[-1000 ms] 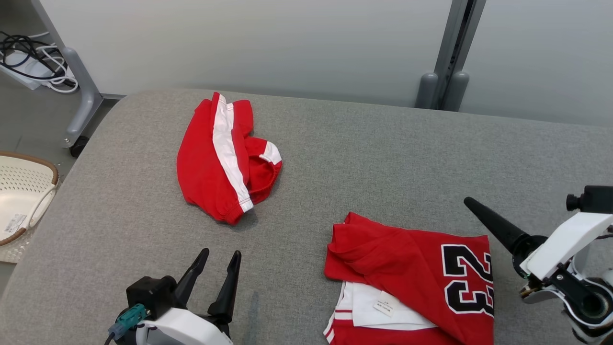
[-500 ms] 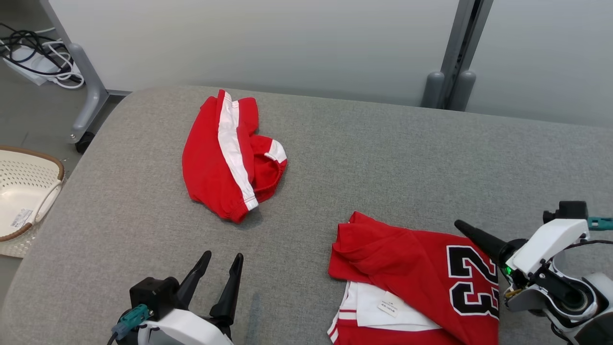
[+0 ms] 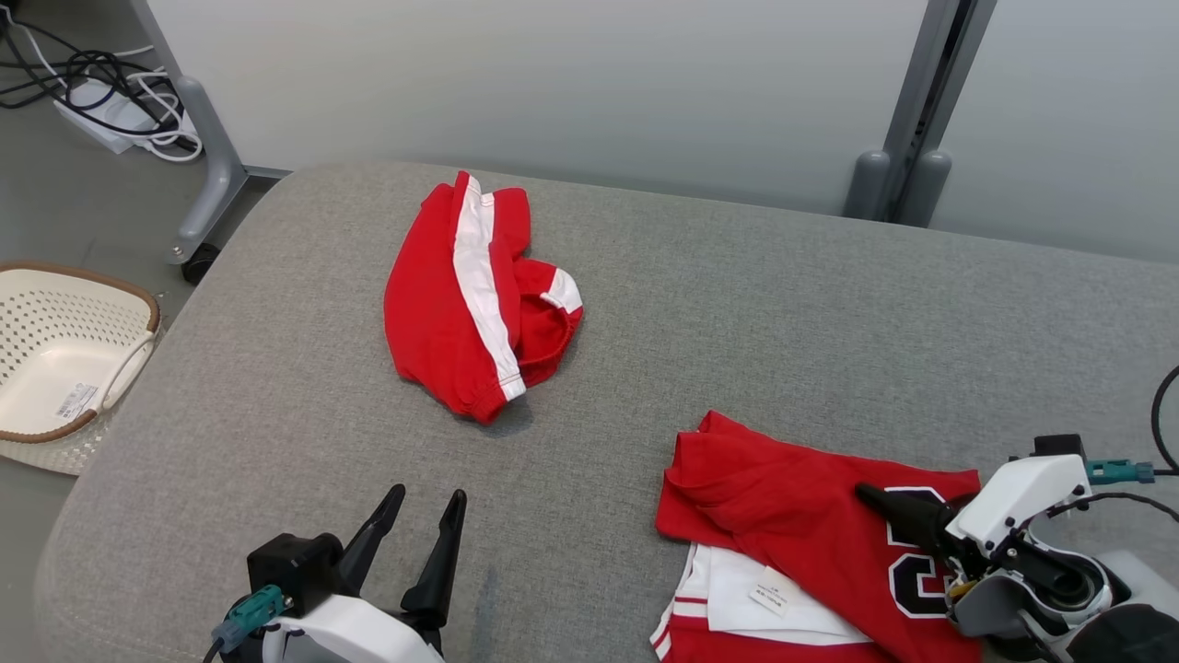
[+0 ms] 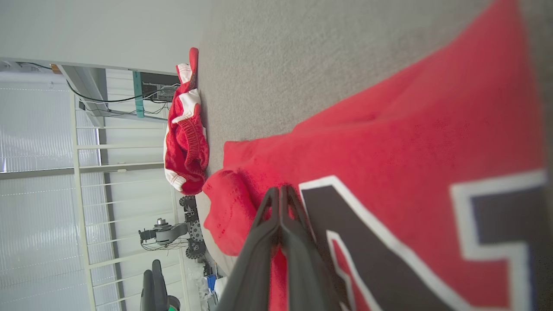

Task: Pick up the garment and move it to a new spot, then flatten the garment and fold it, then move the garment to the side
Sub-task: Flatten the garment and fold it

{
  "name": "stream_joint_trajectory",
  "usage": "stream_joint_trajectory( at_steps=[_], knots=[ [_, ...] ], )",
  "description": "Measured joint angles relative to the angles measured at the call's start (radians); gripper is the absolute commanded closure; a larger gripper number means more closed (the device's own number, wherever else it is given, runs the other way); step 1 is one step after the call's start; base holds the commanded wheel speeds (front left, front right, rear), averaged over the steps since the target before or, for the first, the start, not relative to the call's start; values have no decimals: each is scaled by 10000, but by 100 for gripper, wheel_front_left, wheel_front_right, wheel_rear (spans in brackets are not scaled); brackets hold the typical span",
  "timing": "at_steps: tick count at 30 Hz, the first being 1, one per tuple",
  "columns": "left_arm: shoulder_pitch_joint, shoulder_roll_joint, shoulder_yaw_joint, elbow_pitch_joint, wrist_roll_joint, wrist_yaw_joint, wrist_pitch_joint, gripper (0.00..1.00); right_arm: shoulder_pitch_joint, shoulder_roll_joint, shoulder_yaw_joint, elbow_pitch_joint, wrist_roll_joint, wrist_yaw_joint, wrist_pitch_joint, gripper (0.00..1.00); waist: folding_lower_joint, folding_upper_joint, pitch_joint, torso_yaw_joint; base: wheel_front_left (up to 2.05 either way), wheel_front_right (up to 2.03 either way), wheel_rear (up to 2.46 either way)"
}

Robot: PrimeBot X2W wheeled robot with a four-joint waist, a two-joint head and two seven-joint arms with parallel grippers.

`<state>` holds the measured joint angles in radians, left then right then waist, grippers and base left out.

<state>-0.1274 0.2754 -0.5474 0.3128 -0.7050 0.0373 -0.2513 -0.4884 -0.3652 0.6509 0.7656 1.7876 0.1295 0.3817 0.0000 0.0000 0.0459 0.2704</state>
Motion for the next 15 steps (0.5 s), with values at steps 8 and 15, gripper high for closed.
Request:
stream_joint_trajectory(
  at_steps=[8, 15],
  knots=[
    [-4, 15, -6, -59, 0, 50, 0, 0, -80, 336, 134, 546, 222, 0, 508, 100, 0, 0, 115, 178, 0, 0, 0],
    [-4, -2, 4, -86, -17, 82, -15, 0, 74, 453, 284, -305, 81, 0, 686, 100, -1, 0, 143, 160, 0, 0, 0]
  ],
)
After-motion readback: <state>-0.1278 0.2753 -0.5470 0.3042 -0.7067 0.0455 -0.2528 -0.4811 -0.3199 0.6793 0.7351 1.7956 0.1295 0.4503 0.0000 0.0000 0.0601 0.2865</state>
